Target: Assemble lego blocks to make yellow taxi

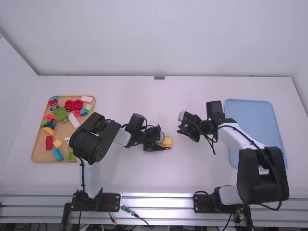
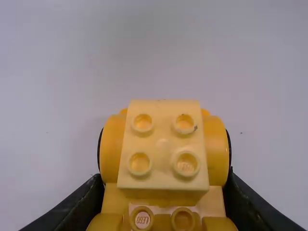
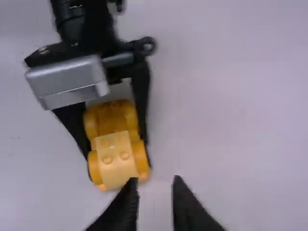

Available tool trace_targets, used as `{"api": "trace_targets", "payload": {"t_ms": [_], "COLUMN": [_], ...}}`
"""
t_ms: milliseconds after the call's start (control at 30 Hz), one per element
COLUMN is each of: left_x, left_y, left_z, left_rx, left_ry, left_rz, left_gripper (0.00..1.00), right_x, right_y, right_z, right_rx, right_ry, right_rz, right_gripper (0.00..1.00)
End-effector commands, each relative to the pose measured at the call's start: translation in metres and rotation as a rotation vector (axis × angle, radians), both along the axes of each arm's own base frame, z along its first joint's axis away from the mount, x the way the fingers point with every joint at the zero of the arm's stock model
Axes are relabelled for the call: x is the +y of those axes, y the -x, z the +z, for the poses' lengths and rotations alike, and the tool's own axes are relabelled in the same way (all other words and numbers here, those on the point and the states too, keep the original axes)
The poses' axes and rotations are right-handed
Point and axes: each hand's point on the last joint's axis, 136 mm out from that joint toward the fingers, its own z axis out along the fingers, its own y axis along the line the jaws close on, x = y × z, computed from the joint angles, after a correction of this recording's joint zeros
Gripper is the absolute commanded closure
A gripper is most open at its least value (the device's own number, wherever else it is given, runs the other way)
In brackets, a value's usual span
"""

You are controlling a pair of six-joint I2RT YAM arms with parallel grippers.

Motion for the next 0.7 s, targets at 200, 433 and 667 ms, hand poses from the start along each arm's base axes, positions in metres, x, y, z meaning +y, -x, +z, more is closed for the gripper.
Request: {"api": "trace_targets", "payload": {"t_ms": [200,433,667], "left_x": [0.029,0.038,0.047], "left_y": [0.000,-0.002,-0.006], "left_z": [-0.048,-0.054,-0.042], "left_rx": [0.014,0.048,0.103], "left_ry": [-0.206,-0.293,-0.426], "left_rz": [0.097,0.120,0.081], "left_gripper": [0.70,0.04,0.01], "right_x": [-0.046,-0.034,-0.034], "right_y": [-0.015,-0.011,-0.011], "right_z": [0.008,0.007,0.004], "right_rx": [0.100,0.094,0.078], "right_ry": [0.177,0.196,0.239], "right_rz": [-0.389,-0.366,-0.369], "right_gripper": [0.01,0.01,0.01]}}
